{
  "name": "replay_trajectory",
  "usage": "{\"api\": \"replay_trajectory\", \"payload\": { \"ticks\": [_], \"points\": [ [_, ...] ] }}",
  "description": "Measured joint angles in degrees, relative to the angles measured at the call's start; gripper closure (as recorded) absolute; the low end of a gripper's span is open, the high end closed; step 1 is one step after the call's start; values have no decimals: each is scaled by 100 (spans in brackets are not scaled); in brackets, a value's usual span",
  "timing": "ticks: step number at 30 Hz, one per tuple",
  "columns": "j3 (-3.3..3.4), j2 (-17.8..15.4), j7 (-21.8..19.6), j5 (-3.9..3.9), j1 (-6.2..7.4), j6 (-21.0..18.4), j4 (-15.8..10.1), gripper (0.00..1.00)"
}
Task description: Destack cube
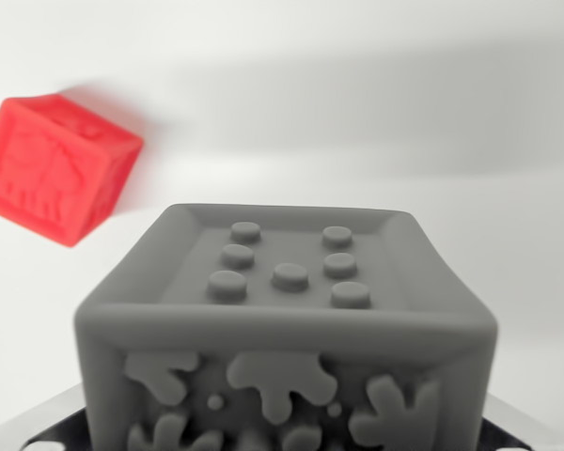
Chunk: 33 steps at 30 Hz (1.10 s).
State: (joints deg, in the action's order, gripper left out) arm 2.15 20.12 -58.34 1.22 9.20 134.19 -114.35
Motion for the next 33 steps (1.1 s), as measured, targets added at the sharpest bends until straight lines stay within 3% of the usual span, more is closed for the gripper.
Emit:
{"api": "replay_trajectory", "payload": {
  "ticks": [33],
  "points": [
    [29,-147,1831,0,-517,288,-437,100]
  ]
}}
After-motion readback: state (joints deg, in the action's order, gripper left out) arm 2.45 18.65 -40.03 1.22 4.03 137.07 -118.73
